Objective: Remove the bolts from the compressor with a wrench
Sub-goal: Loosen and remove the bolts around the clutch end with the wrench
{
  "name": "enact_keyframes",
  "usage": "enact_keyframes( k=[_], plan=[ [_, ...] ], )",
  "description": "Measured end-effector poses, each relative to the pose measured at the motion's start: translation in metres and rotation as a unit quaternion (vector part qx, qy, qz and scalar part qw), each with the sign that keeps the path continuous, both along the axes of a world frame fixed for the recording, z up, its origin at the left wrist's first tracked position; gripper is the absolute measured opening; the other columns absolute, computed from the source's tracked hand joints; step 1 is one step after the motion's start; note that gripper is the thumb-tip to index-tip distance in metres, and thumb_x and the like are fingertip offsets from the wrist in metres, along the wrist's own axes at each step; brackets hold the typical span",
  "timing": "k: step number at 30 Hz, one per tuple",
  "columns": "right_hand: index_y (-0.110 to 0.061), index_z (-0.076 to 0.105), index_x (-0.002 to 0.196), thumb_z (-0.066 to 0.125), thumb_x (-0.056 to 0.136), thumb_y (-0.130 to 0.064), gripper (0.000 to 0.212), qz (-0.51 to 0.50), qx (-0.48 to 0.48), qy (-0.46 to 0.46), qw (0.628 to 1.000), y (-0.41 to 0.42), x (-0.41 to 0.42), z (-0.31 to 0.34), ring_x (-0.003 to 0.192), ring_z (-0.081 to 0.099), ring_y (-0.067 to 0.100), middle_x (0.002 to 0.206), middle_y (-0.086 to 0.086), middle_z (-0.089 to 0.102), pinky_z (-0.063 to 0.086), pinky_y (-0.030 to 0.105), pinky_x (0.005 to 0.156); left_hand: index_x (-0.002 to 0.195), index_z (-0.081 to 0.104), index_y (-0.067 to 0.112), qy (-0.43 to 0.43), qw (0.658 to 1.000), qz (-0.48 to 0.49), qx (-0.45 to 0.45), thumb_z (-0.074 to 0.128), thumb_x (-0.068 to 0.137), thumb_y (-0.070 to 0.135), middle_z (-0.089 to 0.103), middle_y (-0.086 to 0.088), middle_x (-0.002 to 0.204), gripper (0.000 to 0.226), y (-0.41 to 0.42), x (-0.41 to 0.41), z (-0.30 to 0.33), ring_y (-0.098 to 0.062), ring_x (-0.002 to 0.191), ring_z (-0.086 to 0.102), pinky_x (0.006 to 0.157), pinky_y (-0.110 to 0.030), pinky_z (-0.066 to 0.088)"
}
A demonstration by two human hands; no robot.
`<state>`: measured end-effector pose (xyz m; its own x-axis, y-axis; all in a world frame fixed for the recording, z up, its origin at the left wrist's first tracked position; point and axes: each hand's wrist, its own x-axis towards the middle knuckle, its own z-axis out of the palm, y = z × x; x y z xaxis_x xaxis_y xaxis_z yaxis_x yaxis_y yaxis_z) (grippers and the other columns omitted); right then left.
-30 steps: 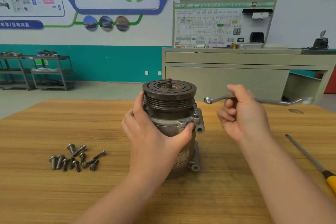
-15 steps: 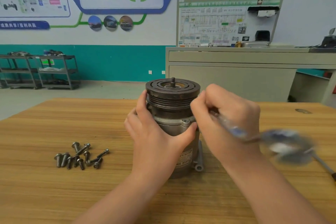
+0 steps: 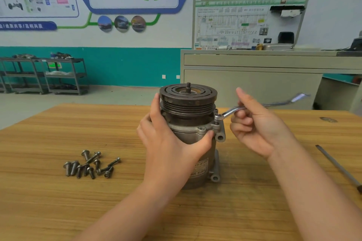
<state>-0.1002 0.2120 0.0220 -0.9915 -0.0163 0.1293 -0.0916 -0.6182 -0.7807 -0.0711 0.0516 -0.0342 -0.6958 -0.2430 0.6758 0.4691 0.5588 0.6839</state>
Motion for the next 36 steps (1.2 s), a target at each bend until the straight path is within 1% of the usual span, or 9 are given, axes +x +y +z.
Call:
enact_keyframes(
  k=[4, 8, 12, 16, 19, 25, 29, 33, 36],
  plan=[
    [-0.015, 0.044, 0.068, 0.065, 0.088, -0.014, 0.029, -0.039, -0.216, -0.070, 0.973, 0.003, -0.002, 0.000, 0.029, 0.033, 0.001, 0.043, -0.006, 0.042, 0.023, 0.014, 0.028, 0.150, 0.003, 0.037, -0.007, 1.000, -0.009, 0.006, 0.072, 0.054, 0.062, 0.023, 0.012, 0.125, 0.122, 0.000, 0.002, 0.001, 0.002, 0.116, 0.014, 0.101, -0.025, 0.020],
    [-0.016, 0.038, 0.062, 0.061, 0.089, -0.007, 0.036, -0.253, -0.018, 0.044, 0.966, -0.002, 0.001, -0.002, 0.033, 0.036, 0.006, 0.043, -0.001, 0.040, 0.023, 0.016, 0.035, 0.149, 0.003, 0.040, -0.007, 1.000, -0.015, 0.008, 0.073, 0.053, 0.062, 0.023, 0.013, 0.125, 0.120, 0.000, 0.001, 0.000, 0.002, 0.117, 0.016, 0.101, -0.024, 0.022],
    [-0.017, 0.052, 0.071, 0.063, 0.093, -0.031, 0.028, -0.328, 0.109, 0.133, 0.929, -0.009, 0.006, -0.004, 0.034, 0.040, 0.007, 0.039, -0.004, 0.049, 0.032, 0.019, 0.039, 0.148, 0.004, 0.041, -0.005, 1.000, -0.017, 0.007, 0.072, 0.053, 0.064, 0.022, 0.016, 0.126, 0.119, 0.001, 0.000, -0.001, 0.003, 0.118, 0.015, 0.099, -0.022, 0.021],
    [-0.019, 0.058, 0.063, 0.065, 0.077, -0.060, 0.044, -0.322, 0.092, 0.143, 0.931, -0.012, 0.011, -0.002, 0.032, 0.039, 0.008, 0.039, -0.003, 0.050, 0.031, 0.018, 0.038, 0.147, 0.005, 0.041, -0.001, 1.000, -0.019, 0.006, 0.072, 0.053, 0.064, 0.021, 0.017, 0.124, 0.118, 0.000, -0.001, -0.001, 0.004, 0.116, 0.014, 0.096, -0.016, 0.020],
    [-0.020, 0.055, 0.055, 0.063, 0.066, -0.074, 0.056, -0.349, 0.115, 0.165, 0.915, -0.014, 0.018, -0.002, 0.031, 0.042, 0.010, 0.037, -0.001, 0.050, 0.031, 0.016, 0.035, 0.147, 0.005, 0.043, -0.003, 1.000, -0.016, 0.008, 0.072, 0.052, 0.064, 0.022, 0.015, 0.124, 0.118, 0.000, -0.001, -0.002, 0.003, 0.116, 0.015, 0.099, -0.023, 0.022],
    [-0.014, 0.053, 0.058, 0.060, 0.083, -0.060, 0.053, -0.353, 0.159, 0.216, 0.896, -0.023, 0.024, -0.004, 0.028, 0.044, 0.012, 0.038, 0.004, 0.052, 0.033, 0.016, 0.035, 0.146, 0.005, 0.043, 0.004, 1.000, -0.014, 0.003, 0.071, 0.052, 0.066, 0.022, 0.019, 0.120, 0.117, 0.000, -0.001, -0.002, 0.003, 0.113, 0.016, 0.088, -0.009, 0.021],
    [-0.014, 0.057, 0.063, 0.050, 0.092, -0.049, 0.046, -0.364, 0.143, 0.219, 0.894, -0.027, 0.024, -0.008, 0.031, 0.046, 0.013, 0.041, 0.006, 0.054, 0.035, 0.016, 0.036, 0.146, 0.005, 0.045, 0.000, 1.000, -0.009, 0.001, 0.070, 0.051, 0.066, 0.021, 0.019, 0.120, 0.117, 0.000, -0.001, -0.002, 0.004, 0.113, 0.016, 0.097, -0.021, 0.021],
    [-0.017, 0.056, 0.068, 0.048, 0.097, -0.039, 0.037, -0.375, 0.159, 0.263, 0.875, -0.027, 0.026, -0.010, 0.033, 0.052, 0.014, 0.047, 0.004, 0.060, 0.040, 0.017, 0.038, 0.146, 0.005, 0.044, -0.001, 1.000, -0.012, 0.000, 0.071, 0.052, 0.064, 0.021, 0.020, 0.119, 0.116, 0.000, 0.001, 0.000, 0.004, 0.112, 0.015, 0.097, -0.022, 0.021],
    [-0.022, 0.057, 0.063, 0.047, 0.095, -0.048, 0.042, -0.391, 0.148, 0.283, 0.863, -0.029, 0.027, -0.009, 0.034, 0.052, 0.013, 0.046, 0.003, 0.059, 0.040, 0.018, 0.039, 0.147, 0.004, 0.042, -0.007, 1.000, -0.007, 0.001, 0.073, 0.052, 0.063, 0.020, 0.019, 0.120, 0.119, 0.001, 0.000, 0.001, 0.004, 0.115, 0.014, 0.101, -0.024, 0.021]
  ],
)
